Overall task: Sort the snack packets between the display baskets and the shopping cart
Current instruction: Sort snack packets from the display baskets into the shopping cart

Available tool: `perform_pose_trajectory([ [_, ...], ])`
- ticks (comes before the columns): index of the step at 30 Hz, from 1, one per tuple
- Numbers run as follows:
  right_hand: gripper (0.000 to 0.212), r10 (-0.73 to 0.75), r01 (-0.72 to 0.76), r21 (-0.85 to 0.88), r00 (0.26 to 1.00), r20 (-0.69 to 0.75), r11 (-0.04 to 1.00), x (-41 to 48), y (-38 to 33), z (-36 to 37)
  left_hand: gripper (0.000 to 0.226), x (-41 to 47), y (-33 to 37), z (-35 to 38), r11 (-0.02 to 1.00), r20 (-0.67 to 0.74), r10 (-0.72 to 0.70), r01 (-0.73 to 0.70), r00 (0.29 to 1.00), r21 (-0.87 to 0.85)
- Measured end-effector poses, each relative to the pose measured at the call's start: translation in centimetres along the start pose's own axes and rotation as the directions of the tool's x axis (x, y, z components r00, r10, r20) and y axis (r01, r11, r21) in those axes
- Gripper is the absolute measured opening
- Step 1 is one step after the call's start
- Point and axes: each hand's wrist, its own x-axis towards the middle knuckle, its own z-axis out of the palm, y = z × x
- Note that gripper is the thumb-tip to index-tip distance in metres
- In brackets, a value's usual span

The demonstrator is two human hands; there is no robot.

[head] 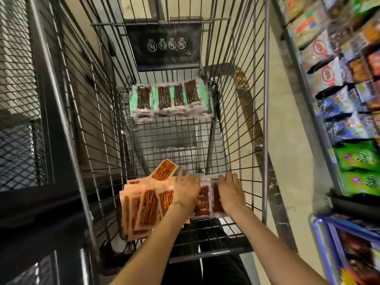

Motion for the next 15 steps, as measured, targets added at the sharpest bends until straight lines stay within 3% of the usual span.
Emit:
perform_pose_trajectory([
  [4, 0.063, -0.029, 0.029, 0.002, 0.999, -0.045, 1.000, -0.47, 0.27, 0.10, 0.078, -0.28, -0.17, -0.33, 0.998, -0.037, 0.031, -0.033, 0.999, -0.053],
  [10, 0.059, -0.035, 0.034, 0.032, 0.999, 0.008, 0.999, -0.06, 0.24, -0.02, 0.078, 0.09, 0.08, -0.64, 0.998, 0.006, 0.042, -0.042, 0.999, -0.040],
  [15, 0.078, 0.005, -0.007, 0.039, 0.998, 0.057, 0.999, 0.25, 0.00, -0.05, 0.073, 0.10, 0.34, -0.66, 0.999, 0.042, 0.034, -0.034, 0.999, 0.007],
])
